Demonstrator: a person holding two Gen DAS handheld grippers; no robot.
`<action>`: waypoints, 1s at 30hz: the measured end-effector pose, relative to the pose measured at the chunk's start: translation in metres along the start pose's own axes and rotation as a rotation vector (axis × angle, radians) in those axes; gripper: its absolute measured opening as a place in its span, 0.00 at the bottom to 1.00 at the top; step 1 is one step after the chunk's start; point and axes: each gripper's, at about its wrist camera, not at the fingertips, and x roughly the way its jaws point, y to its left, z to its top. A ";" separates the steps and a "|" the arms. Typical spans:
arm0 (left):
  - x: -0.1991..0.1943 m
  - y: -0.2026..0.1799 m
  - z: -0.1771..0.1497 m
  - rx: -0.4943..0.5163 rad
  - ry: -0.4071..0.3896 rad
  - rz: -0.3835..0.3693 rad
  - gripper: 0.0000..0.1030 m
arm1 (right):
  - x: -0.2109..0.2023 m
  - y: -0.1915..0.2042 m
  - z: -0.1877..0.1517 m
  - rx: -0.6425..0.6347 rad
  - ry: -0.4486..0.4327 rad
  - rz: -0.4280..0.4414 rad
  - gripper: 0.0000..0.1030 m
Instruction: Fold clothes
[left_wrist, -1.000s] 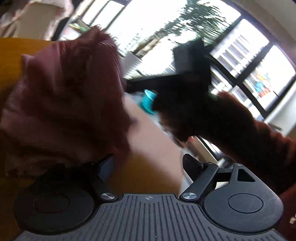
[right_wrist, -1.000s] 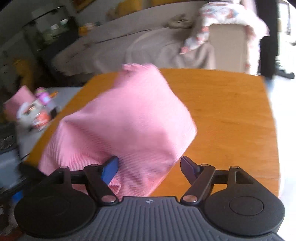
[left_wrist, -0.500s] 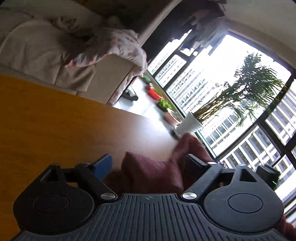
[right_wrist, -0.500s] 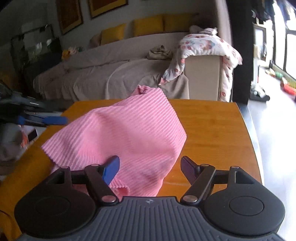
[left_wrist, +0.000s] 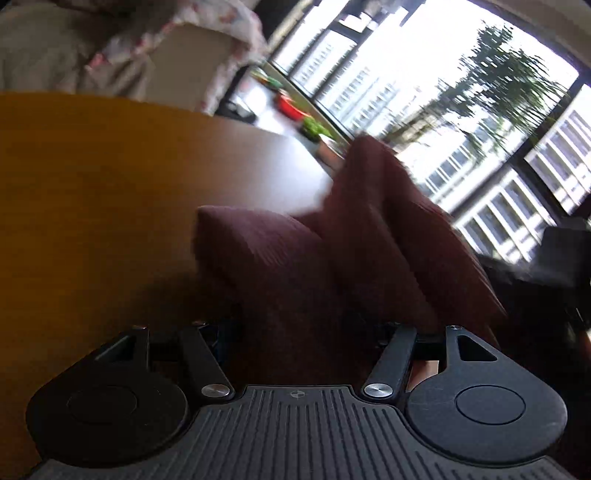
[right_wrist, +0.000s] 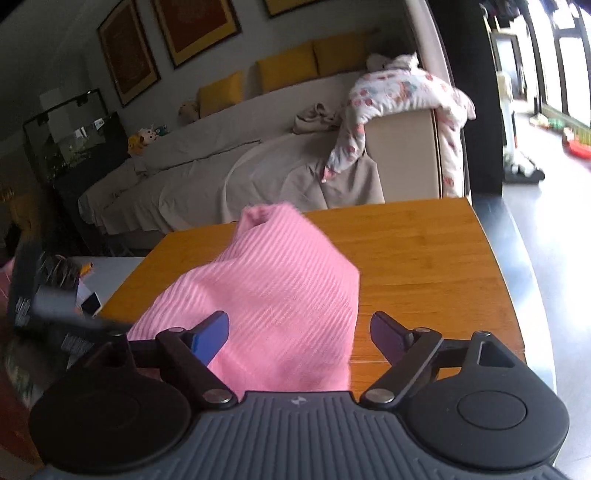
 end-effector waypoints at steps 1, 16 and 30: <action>0.003 -0.007 -0.006 0.014 0.016 -0.026 0.65 | 0.000 -0.002 0.002 0.009 0.002 0.001 0.82; 0.011 -0.048 -0.034 0.159 0.104 -0.160 0.90 | -0.012 0.071 -0.037 -0.340 -0.013 -0.096 0.87; -0.025 -0.023 0.023 0.050 -0.129 -0.075 0.72 | -0.002 0.105 -0.086 -0.807 -0.141 -0.346 0.21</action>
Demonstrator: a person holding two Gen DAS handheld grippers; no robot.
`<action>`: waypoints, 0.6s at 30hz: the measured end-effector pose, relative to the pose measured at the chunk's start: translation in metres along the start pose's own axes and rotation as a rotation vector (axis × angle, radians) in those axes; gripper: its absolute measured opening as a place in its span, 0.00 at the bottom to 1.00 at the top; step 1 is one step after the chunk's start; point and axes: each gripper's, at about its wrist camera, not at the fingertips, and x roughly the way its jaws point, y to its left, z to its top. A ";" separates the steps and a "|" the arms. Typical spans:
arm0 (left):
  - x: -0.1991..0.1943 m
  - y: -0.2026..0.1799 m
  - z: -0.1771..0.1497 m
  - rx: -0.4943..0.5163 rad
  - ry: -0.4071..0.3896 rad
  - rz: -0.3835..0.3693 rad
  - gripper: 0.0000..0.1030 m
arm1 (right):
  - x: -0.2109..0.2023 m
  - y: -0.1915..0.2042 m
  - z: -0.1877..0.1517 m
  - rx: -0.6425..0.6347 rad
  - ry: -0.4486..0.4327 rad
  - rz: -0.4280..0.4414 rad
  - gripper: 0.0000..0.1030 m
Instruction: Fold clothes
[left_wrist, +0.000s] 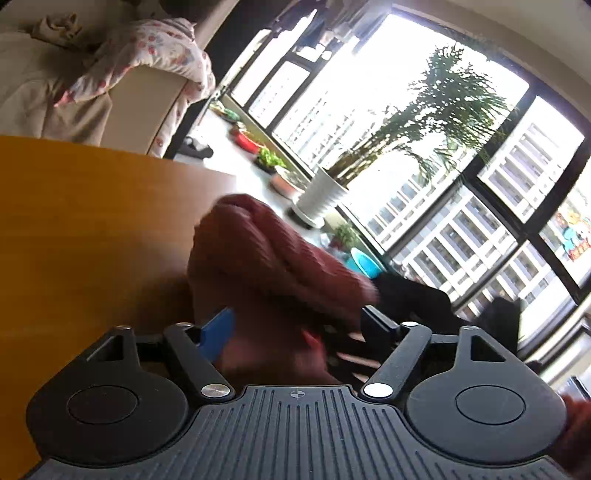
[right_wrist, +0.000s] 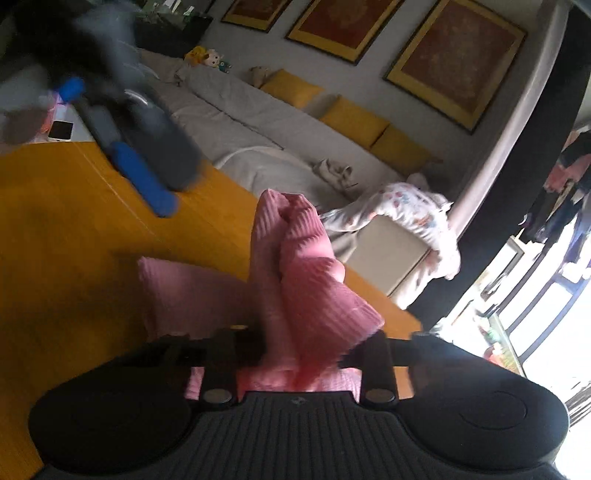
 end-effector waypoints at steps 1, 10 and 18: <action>0.013 0.001 0.001 0.022 0.024 0.033 0.68 | -0.004 -0.005 0.001 -0.004 -0.004 -0.013 0.18; 0.065 0.015 -0.003 0.073 0.130 0.145 0.66 | -0.069 0.027 0.002 -0.258 0.005 0.046 0.16; 0.004 0.023 -0.002 0.022 0.074 0.139 0.75 | -0.065 0.094 -0.030 -0.406 0.054 0.021 0.21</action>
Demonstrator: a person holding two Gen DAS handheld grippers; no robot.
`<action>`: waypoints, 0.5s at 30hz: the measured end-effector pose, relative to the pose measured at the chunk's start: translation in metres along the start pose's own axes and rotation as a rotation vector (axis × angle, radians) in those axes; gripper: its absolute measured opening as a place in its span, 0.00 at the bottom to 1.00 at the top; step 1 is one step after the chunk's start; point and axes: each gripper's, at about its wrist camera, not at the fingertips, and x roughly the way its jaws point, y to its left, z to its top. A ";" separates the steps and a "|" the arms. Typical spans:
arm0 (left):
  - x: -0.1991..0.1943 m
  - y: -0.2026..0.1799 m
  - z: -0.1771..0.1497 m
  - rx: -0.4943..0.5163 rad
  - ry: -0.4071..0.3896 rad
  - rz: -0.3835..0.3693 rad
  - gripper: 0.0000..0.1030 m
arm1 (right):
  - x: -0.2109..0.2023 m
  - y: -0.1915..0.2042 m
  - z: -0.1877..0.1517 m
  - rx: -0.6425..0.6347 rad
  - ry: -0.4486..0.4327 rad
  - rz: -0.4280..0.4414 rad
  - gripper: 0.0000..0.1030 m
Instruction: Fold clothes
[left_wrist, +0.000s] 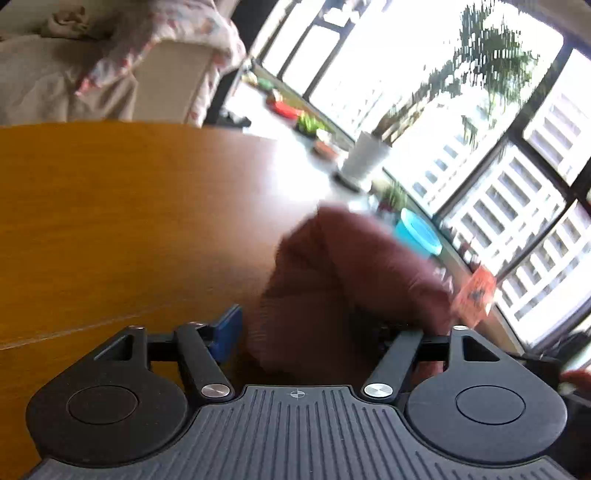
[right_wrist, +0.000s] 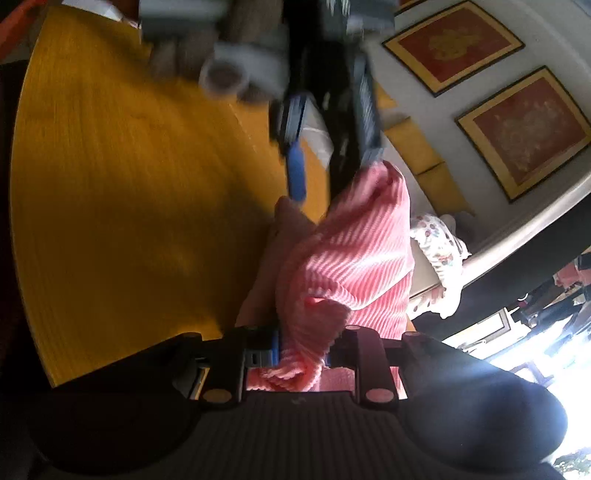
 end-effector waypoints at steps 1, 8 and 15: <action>-0.015 0.001 0.001 -0.018 -0.032 -0.008 0.77 | 0.000 0.000 0.001 -0.011 0.003 0.003 0.21; -0.044 -0.017 0.004 -0.091 -0.103 -0.214 0.88 | -0.004 -0.014 0.008 0.045 0.009 0.031 0.23; 0.003 0.009 0.000 -0.127 -0.043 -0.110 0.63 | -0.020 -0.052 -0.006 0.230 0.020 0.089 0.34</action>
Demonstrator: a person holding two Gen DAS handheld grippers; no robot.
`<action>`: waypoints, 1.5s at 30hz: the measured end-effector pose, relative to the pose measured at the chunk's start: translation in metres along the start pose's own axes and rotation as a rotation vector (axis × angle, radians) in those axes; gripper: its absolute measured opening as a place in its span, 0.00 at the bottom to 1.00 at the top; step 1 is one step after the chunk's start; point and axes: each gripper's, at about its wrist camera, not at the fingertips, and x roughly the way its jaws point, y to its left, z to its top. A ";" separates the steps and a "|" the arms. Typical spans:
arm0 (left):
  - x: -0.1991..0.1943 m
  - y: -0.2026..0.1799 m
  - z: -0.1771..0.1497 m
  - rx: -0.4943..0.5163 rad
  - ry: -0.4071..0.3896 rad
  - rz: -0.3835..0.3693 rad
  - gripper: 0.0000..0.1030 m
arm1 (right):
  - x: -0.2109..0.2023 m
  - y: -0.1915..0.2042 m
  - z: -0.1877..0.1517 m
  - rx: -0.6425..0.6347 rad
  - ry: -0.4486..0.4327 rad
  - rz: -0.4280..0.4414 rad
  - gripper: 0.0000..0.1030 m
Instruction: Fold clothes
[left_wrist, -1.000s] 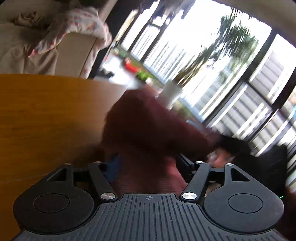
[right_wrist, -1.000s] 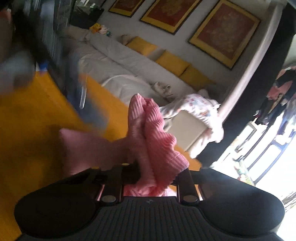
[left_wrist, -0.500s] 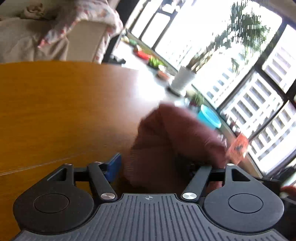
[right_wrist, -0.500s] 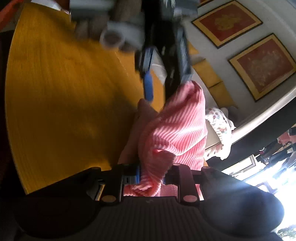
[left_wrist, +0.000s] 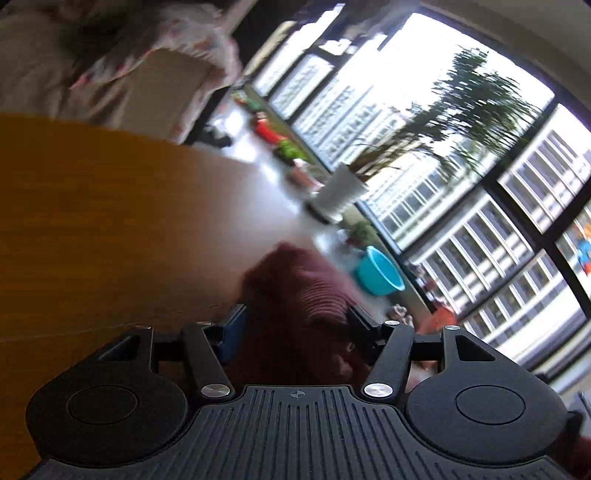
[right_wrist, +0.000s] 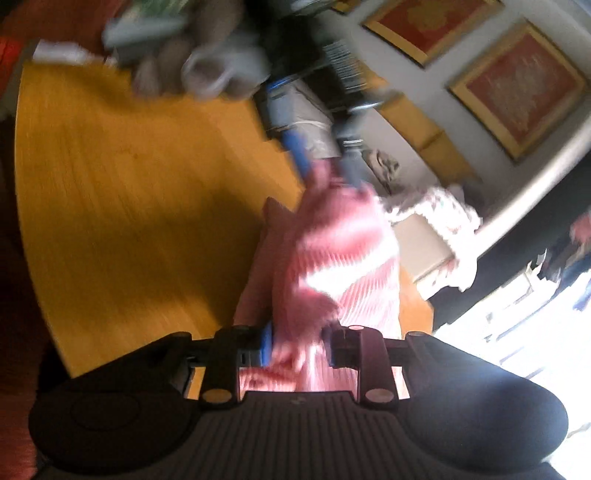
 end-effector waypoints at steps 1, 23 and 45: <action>0.000 0.009 -0.003 -0.023 0.002 0.001 0.63 | -0.006 -0.009 -0.004 0.051 -0.004 0.011 0.49; -0.045 0.013 -0.014 0.061 -0.066 0.023 0.75 | -0.005 -0.053 -0.015 0.597 -0.118 0.070 0.24; -0.024 0.016 -0.007 0.122 -0.058 0.197 0.84 | -0.008 -0.021 -0.006 0.421 -0.114 0.079 0.05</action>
